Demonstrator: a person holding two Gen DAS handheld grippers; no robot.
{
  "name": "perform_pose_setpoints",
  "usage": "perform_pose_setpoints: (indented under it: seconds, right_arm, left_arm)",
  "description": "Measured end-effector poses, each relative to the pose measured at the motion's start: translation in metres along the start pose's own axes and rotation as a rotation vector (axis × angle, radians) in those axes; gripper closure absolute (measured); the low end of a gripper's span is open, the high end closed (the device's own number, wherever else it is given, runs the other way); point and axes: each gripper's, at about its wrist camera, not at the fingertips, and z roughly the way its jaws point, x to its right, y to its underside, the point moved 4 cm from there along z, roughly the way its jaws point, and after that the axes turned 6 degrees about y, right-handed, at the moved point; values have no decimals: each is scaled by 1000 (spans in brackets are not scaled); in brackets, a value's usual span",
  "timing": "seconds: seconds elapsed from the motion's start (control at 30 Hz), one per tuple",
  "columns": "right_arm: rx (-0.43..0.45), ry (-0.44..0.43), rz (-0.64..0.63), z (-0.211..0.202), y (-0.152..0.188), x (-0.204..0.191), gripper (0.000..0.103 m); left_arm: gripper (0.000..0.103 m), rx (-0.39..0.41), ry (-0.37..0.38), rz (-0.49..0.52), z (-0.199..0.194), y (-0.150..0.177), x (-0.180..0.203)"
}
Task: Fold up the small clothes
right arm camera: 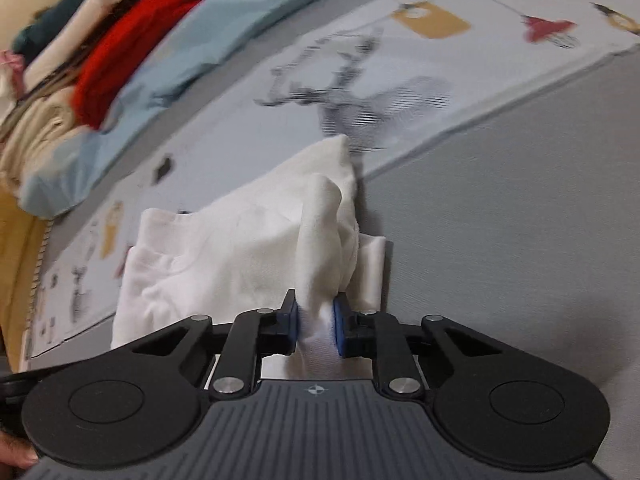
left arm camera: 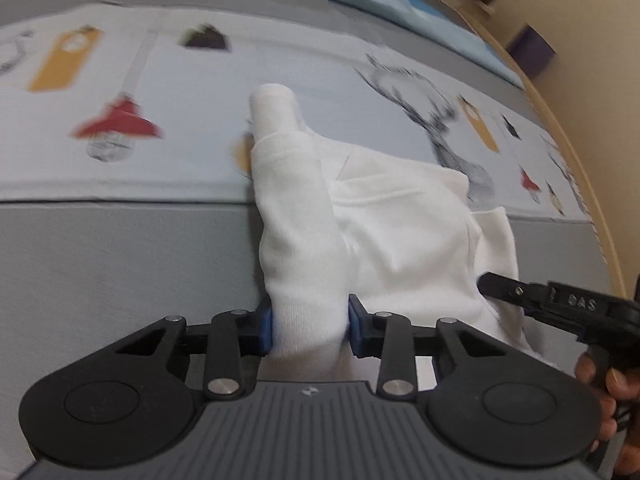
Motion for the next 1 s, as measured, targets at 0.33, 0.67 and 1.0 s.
perform_pose_setpoints:
  seconds: [0.33,0.67,1.0]
  right_arm:
    - [85,97,-61,-6,7,-35,78]
    - [-28,198,-287,-12,38,-39,69]
    - [-61,262,-389,-27,49,-37,57]
  left_arm:
    - [56,88,-83,5,-52,-11,-35]
    - [54,-74,-117,197,-31,31,-16]
    - [50,-142,-222,397,-30,58,11]
